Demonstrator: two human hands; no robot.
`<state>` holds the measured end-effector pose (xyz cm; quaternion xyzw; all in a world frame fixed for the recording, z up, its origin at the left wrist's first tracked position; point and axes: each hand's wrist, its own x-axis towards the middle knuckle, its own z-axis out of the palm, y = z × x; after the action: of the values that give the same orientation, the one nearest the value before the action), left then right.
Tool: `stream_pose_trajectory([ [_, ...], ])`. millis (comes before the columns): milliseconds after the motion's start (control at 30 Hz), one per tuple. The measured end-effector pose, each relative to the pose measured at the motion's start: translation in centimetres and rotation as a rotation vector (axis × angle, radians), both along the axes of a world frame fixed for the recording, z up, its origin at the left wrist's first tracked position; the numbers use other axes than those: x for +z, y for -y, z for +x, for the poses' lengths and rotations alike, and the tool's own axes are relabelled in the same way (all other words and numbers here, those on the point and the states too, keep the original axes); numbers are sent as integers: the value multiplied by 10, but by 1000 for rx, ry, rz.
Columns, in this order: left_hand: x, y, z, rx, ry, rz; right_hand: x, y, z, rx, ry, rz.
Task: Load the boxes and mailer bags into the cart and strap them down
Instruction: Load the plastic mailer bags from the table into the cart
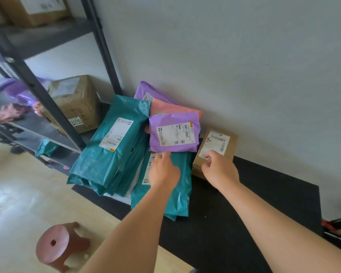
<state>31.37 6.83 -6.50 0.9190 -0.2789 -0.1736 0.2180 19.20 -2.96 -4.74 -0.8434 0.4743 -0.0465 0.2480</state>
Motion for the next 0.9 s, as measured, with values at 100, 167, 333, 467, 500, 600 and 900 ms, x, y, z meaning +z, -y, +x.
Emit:
stream_pose_trajectory([
  [100,-1,11,24,23,-12,-38,1,12,20,-35,42,31],
  [167,-2,19,41,38,-27,-47,3,20,35,-67,102,53],
  [333,-1,38,85,46,-60,-57,0,30,68,-153,200,139],
  [467,-1,51,114,106,-128,-98,-3,41,91,-225,208,175],
  [500,-3,53,119,119,-156,-106,-4,43,95,-247,211,186],
  [600,-13,55,126,116,-247,-104,-10,43,105,-306,230,232],
  [900,-24,52,132,211,-421,-268,-21,41,113,-383,234,278],
])
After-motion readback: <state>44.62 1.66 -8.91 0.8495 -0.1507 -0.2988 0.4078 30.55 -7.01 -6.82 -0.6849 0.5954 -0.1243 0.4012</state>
